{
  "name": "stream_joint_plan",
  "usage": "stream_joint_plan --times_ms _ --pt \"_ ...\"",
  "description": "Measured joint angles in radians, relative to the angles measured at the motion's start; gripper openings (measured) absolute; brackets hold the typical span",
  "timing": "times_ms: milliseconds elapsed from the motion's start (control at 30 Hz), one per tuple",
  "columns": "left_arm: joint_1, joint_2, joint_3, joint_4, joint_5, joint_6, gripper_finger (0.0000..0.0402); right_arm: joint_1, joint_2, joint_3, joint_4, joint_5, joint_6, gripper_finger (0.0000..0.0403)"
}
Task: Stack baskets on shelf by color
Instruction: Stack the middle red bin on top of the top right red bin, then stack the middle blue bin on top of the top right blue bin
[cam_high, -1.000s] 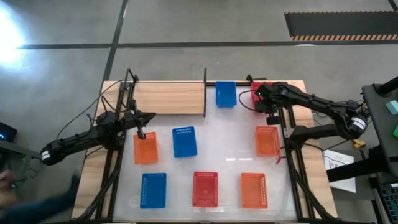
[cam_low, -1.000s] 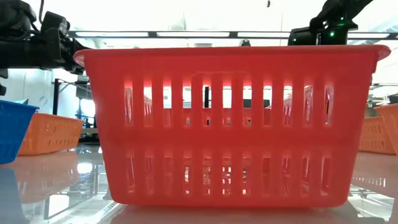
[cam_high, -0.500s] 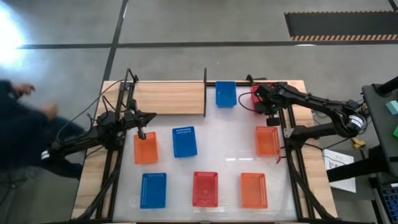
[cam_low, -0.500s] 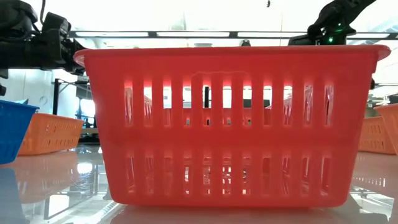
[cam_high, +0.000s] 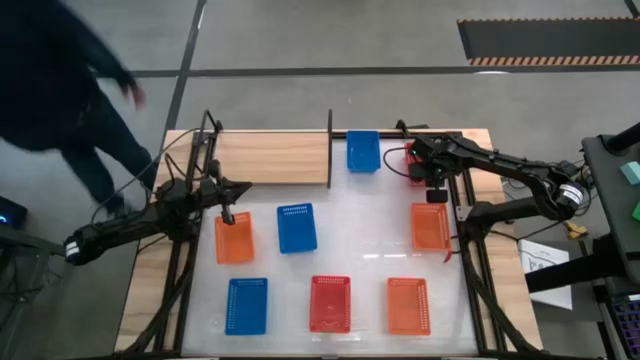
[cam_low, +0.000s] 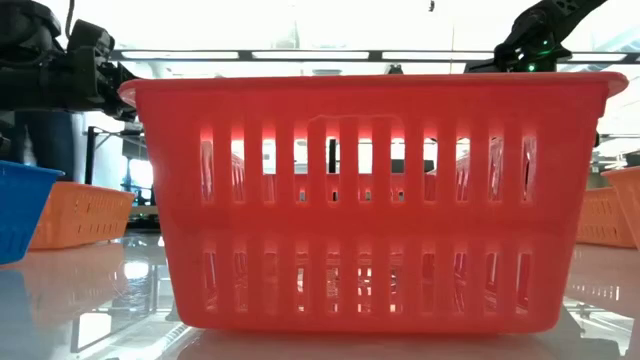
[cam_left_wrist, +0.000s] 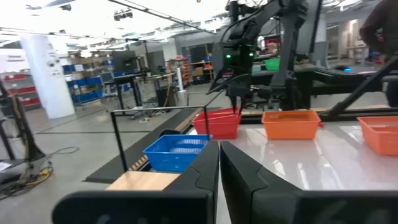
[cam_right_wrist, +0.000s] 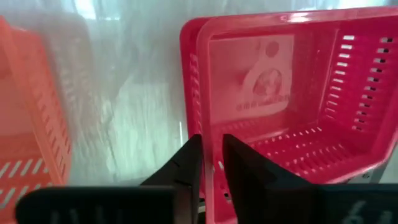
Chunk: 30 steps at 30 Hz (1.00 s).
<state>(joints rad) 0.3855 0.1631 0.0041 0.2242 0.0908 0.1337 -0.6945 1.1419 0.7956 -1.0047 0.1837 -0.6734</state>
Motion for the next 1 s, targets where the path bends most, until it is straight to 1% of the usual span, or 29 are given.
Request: stream_joint_plan --times_ms 200,267,367,467,600,667,767,867,1000 --pt "0.000 0.018 0.000 -0.002 0.024 0.000 0.0000 0.000 0.000 0.016 0.001 0.000 0.065 0.0116" --pt "0.000 0.032 0.000 -0.002 0.033 -0.005 0.0000 0.000 0.000 0.036 -0.008 0.001 0.114 0.0125" --pt "0.000 0.059 0.000 -0.001 0.036 -0.039 0.0000 0.000 0.000 0.082 -0.031 0.001 0.173 0.0127" --pt "0.000 0.091 0.000 0.004 0.036 -0.049 0.0000 0.002 -0.001 0.140 -0.073 0.001 0.211 0.0114" --pt "0.001 0.129 0.000 0.034 0.036 -0.049 0.0000 0.003 -0.010 0.188 -0.083 -0.016 0.249 0.0081" --pt "0.001 0.145 0.000 0.053 0.036 -0.049 0.0000 0.003 -0.010 0.195 -0.093 -0.063 0.277 0.0061" --pt "0.001 0.163 0.000 0.056 0.036 -0.048 0.0000 0.015 -0.014 0.195 -0.094 -0.162 0.351 0.0026" --pt "0.001 0.181 0.000 0.061 0.036 -0.044 0.0000 0.074 -0.044 0.172 -0.067 -0.180 0.431 0.0011" --pt "0.000 0.204 0.000 0.125 0.036 -0.042 0.0000 0.195 -0.133 0.100 0.063 -0.155 0.504 0.0009"
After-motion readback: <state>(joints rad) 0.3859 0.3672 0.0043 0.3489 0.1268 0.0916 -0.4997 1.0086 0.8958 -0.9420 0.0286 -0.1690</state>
